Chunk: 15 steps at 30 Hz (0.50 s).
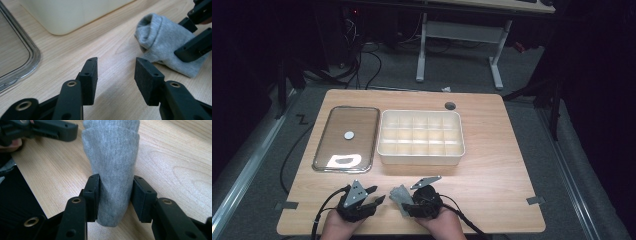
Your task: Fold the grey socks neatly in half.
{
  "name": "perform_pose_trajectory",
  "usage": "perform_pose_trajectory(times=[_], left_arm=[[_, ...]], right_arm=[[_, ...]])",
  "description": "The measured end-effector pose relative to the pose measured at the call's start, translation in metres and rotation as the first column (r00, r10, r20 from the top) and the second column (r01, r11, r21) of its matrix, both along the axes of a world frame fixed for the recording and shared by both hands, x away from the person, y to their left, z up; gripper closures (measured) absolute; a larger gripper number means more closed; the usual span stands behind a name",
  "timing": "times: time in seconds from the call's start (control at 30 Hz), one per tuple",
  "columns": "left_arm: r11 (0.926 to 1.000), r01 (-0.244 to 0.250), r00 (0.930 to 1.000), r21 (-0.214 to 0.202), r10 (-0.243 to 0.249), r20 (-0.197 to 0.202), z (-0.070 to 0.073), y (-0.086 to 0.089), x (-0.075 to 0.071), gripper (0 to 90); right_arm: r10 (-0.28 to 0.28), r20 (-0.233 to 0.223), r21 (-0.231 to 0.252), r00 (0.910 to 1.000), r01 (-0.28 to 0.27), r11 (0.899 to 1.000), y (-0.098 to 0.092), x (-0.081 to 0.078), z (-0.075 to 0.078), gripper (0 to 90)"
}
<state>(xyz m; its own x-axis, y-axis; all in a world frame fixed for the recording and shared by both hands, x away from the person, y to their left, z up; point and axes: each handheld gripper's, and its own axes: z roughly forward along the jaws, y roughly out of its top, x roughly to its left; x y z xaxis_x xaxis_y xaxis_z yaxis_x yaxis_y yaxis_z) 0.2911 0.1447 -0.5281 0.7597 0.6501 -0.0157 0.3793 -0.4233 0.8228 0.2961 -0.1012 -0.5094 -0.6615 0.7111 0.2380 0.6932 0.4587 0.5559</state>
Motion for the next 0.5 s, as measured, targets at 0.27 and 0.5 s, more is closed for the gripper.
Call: perform_pose_trajectory(times=[0.27,0.5], left_arm=[[0.9995,0.021,0.9995,0.024,-0.02,-0.024,-0.003,-0.023,0.008,62.9],[0.9973,0.065,0.9974,0.033,-0.064,-0.033,-0.005,-0.032,0.008,68.1]], right_arm=[[0.013,0.0,-0.011,0.9999,-0.013,1.0,0.005,0.002,0.0,55.6],[-0.006,-0.021,-0.025,0.9998,0.005,1.0,0.006,0.005,0.0,52.6]])
